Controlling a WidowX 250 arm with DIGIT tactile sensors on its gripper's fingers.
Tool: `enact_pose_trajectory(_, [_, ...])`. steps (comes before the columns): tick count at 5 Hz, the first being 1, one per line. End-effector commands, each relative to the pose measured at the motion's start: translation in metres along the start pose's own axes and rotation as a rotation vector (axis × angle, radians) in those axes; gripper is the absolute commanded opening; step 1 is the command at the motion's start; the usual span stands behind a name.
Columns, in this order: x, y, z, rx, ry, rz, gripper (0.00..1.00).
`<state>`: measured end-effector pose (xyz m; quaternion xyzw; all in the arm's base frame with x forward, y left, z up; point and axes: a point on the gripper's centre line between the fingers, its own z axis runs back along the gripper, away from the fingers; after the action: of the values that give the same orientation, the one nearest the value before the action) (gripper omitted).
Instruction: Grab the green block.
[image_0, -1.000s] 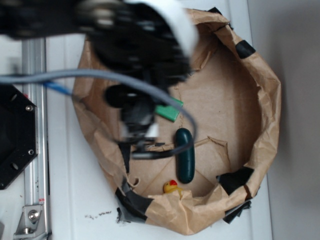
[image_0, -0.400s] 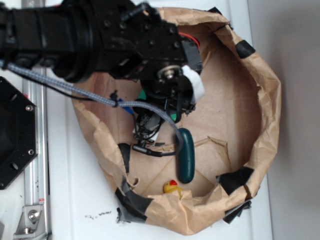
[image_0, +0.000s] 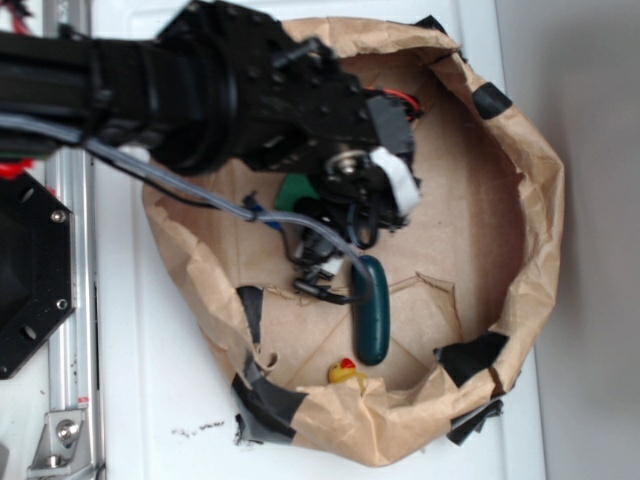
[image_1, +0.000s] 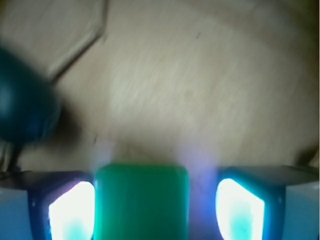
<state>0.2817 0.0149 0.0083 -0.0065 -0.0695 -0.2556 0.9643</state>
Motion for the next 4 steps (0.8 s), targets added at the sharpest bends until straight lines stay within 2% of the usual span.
enact_pose_trajectory(1, [0.018, -0.015, 0.009, 0.053, 0.070, -0.012, 0.00])
enact_pose_trajectory(2, [0.025, -0.014, 0.059, 0.066, 0.030, -0.013, 0.00])
enact_pose_trajectory(3, [0.007, -0.022, 0.113, 0.065, -0.032, 0.043, 0.00])
enact_pose_trajectory(4, [-0.010, -0.022, 0.165, 0.026, -0.034, 0.303, 0.00])
